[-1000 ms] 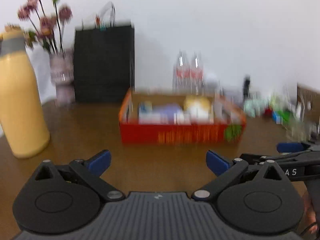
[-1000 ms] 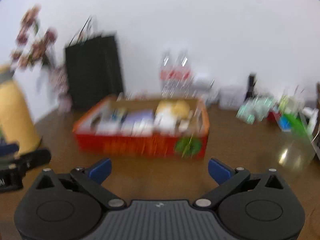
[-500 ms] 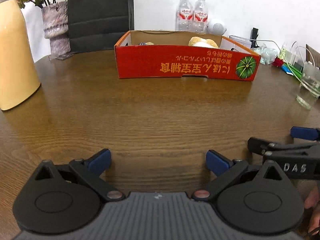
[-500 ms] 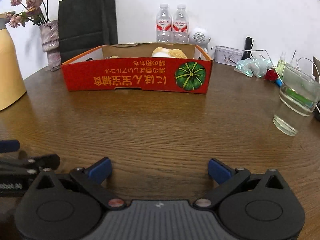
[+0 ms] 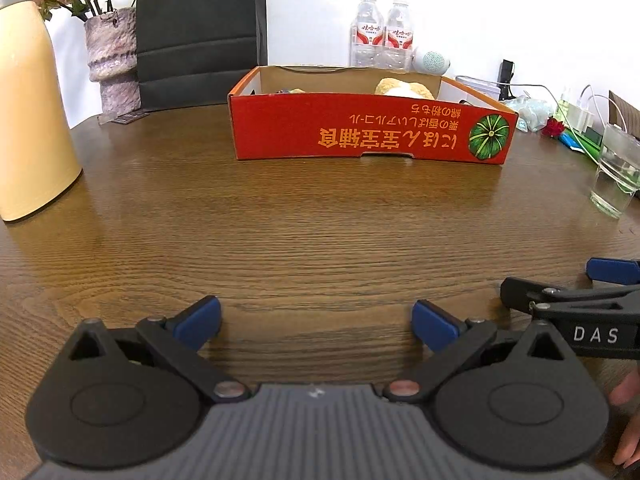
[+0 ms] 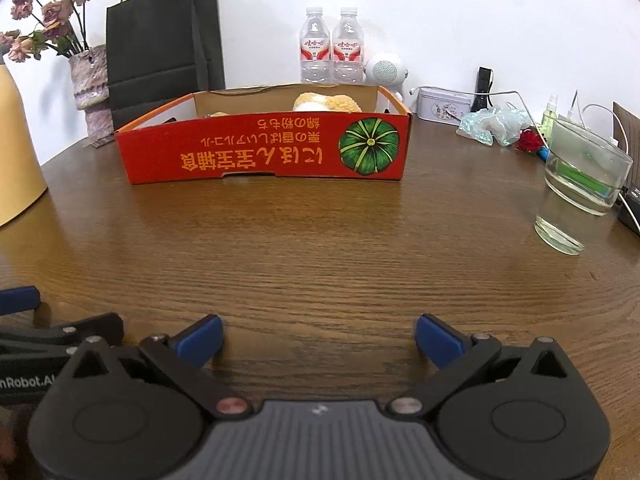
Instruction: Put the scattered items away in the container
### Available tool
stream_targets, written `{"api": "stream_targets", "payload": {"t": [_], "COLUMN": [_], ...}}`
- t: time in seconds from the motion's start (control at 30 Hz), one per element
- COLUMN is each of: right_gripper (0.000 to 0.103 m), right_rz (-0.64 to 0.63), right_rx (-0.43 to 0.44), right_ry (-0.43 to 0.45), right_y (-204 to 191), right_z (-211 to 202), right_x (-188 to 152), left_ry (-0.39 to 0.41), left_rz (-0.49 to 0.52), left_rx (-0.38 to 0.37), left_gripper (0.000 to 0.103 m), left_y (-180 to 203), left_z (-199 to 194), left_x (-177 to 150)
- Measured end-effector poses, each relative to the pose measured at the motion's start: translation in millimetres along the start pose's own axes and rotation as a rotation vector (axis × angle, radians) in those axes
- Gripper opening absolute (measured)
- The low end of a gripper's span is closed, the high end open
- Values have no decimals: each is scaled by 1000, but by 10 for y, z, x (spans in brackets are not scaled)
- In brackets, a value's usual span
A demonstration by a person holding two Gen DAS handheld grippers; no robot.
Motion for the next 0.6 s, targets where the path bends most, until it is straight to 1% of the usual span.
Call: {"api": "stream_targets", "payload": {"t": [0.37, 0.6], "right_gripper": [103, 103], "right_rz": [-1, -5], "right_rx": [1, 8], "right_ry": [0, 0], "right_y": [-1, -6], "right_z": [-6, -4], "right_x": [0, 4], "left_ry": [-1, -1], "left_rz": [-1, -10], "left_rx": [4, 21], "left_gripper": [103, 103], "left_y": [-1, -31], "left_z": [1, 0], "left_x": [1, -1]}}
Point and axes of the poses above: each gripper's, at about its wrist camera, not at the fingertips, and z roughly the way its jaws point, y to its right, x to its top, the point moved 9 cm from there along z, roughly the way its jaws point, and after that the axes turned 9 degrees about y, right-handed, at the moved point
